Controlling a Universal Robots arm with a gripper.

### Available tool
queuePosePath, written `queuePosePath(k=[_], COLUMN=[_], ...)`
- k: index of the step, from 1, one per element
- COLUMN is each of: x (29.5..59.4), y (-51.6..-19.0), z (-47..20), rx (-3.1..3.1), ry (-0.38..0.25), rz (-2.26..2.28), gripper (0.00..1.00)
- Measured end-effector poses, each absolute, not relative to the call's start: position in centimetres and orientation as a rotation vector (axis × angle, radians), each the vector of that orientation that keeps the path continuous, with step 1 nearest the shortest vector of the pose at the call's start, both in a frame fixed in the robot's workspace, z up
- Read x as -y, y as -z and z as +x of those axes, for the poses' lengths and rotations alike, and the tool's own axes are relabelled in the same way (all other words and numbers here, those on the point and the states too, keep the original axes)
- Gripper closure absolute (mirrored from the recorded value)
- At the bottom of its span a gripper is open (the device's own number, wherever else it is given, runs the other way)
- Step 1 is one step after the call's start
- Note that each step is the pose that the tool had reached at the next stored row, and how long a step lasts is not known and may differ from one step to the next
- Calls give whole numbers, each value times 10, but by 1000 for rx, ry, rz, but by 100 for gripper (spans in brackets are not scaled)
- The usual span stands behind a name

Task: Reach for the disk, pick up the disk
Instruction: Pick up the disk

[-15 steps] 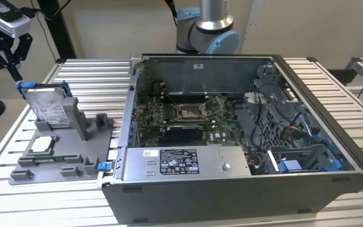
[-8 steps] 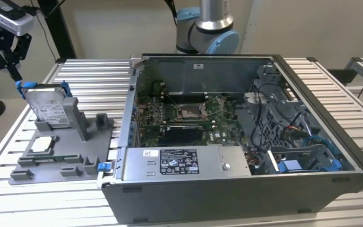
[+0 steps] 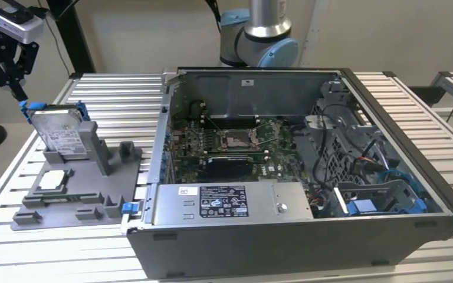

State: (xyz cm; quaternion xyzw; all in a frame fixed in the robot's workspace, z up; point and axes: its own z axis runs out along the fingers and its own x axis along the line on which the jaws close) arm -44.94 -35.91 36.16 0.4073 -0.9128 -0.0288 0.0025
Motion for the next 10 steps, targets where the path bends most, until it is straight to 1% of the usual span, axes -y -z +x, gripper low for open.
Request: queuePosePath(k=[10], x=[359], y=[-362], z=[-449], rx=[2862], ry=[90], rz=[1279], gripper=[100])
